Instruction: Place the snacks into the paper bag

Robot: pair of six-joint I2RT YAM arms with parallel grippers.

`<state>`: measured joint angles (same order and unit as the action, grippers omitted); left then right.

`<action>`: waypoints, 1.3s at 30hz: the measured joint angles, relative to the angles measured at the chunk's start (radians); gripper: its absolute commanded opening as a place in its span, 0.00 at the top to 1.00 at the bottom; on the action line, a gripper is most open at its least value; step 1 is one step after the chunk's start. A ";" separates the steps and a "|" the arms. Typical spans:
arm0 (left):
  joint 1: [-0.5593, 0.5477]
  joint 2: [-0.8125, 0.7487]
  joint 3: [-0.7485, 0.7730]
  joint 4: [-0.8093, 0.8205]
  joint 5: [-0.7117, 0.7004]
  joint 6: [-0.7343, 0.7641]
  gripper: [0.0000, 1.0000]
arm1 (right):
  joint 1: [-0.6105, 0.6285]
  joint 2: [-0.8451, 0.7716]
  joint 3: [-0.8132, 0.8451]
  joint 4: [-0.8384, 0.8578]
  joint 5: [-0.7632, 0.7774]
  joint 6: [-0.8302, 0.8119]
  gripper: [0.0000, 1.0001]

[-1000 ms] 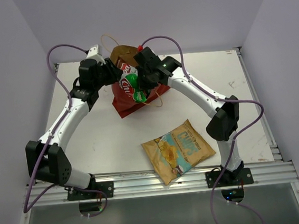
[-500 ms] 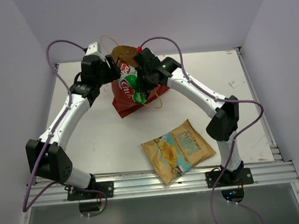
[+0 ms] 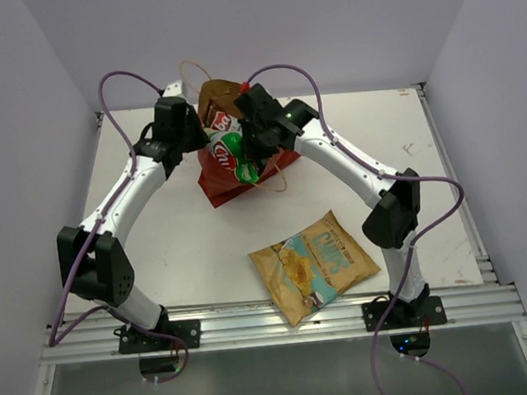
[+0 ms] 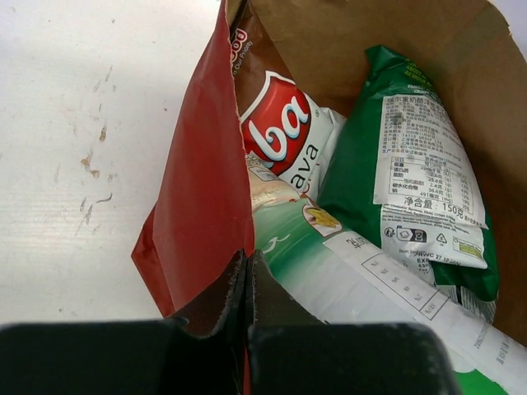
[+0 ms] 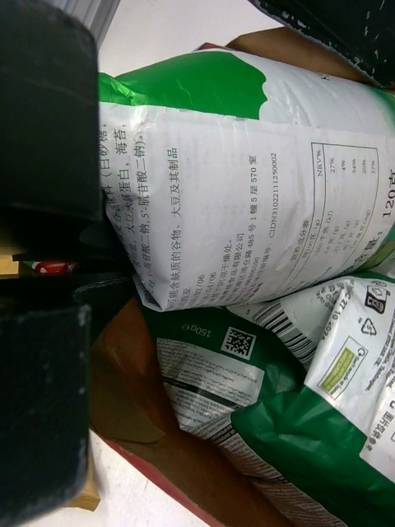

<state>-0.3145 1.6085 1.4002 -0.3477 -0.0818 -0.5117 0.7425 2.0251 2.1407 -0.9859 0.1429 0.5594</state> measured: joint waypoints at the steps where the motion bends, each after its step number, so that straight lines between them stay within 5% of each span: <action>1: -0.001 0.000 0.007 -0.006 0.001 0.003 1.00 | 0.003 0.007 0.018 -0.010 0.002 -0.003 1.00; 10: -0.043 0.000 0.086 -0.049 0.004 0.064 1.00 | 0.066 0.141 0.323 -0.199 0.073 -0.053 1.00; 27: -0.083 -0.073 0.072 -0.119 0.071 0.085 1.00 | 0.094 0.244 0.344 -0.201 0.107 -0.055 1.00; 29: -0.085 -0.081 0.072 -0.127 0.071 0.085 1.00 | 0.095 0.244 0.340 -0.195 0.108 -0.055 0.92; 31: -0.086 -0.082 0.072 -0.132 0.070 0.085 1.00 | 0.095 0.242 0.337 -0.182 0.105 -0.053 0.58; 33: -0.086 -0.082 0.072 -0.143 0.066 0.085 1.00 | 0.094 0.225 0.303 -0.148 0.108 -0.064 0.40; 34: -0.086 -0.082 0.072 -0.148 0.058 0.085 1.00 | 0.091 0.220 0.296 -0.141 0.107 -0.069 0.39; 35: -0.086 -0.079 0.079 -0.155 0.048 0.084 1.00 | 0.089 0.206 0.277 -0.127 0.113 -0.075 0.24; 39: -0.090 -0.047 0.143 -0.169 0.040 0.073 1.00 | 0.072 0.091 0.190 -0.068 0.161 -0.125 0.14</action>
<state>-0.4049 1.5620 1.5429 -0.5171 -0.0422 -0.4385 0.8146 2.1162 2.3306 -1.0538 0.3042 0.4347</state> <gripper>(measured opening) 0.005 0.830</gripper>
